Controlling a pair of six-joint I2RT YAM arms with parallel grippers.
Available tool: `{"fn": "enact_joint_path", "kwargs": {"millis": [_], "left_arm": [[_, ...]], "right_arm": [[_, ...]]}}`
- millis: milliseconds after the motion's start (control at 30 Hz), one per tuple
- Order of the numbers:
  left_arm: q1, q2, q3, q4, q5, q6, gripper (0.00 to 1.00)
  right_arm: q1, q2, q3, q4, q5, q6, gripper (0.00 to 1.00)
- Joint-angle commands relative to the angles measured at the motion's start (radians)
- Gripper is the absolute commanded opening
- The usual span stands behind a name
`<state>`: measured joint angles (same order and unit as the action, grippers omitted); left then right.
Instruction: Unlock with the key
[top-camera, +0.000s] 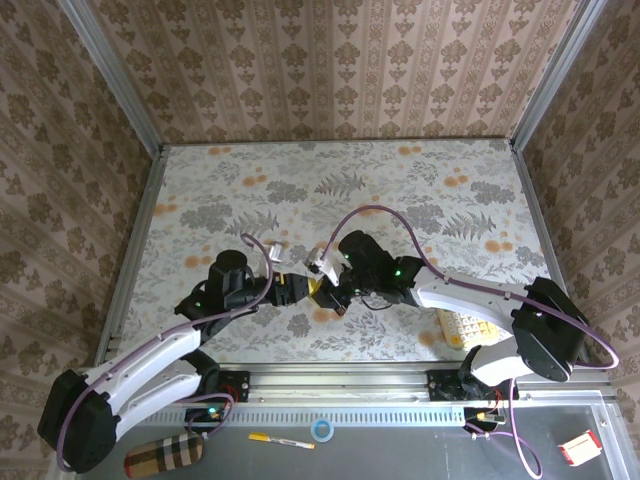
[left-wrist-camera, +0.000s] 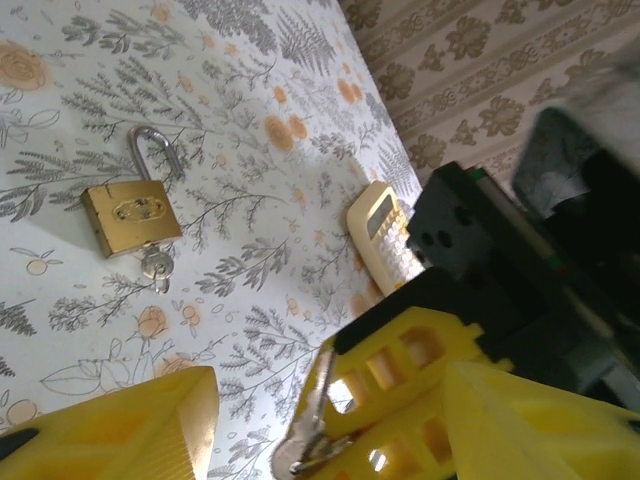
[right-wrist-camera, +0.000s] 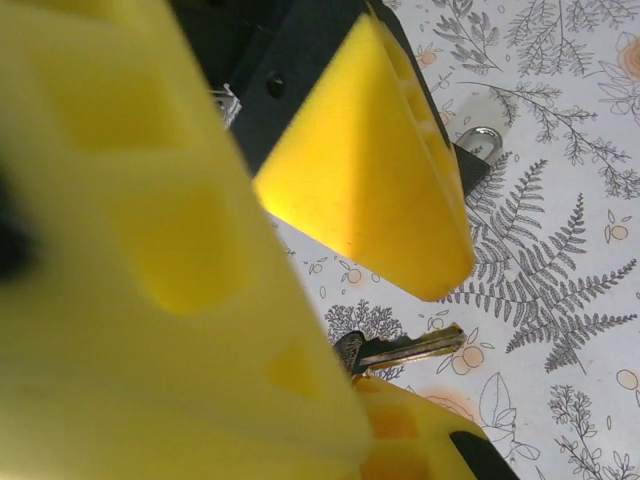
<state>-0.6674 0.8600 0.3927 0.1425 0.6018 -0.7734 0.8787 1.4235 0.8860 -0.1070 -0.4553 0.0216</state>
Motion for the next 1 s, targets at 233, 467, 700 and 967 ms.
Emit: {"fn": "enact_joint_path", "kwargs": {"millis": [233, 467, 700, 967], "left_arm": [[-0.009, 0.046, 0.038, -0.016, -0.002, 0.068, 0.43], [-0.008, 0.078, 0.053, -0.018, 0.003, 0.089, 0.27], [-0.003, 0.081, 0.07, -0.031, 0.006, 0.105, 0.0], [-0.002, -0.009, 0.064, -0.049, -0.065, 0.079, 0.0]], "right_arm": [[0.0, -0.008, 0.036, -0.025, -0.058, -0.012, 0.0], [0.005, 0.003, 0.039, -0.034, -0.082, -0.018, 0.0], [0.004, 0.008, 0.035, -0.041, -0.106, -0.022, 0.0], [-0.059, -0.04, -0.027, 0.137, -0.129, 0.136, 0.28]]}}
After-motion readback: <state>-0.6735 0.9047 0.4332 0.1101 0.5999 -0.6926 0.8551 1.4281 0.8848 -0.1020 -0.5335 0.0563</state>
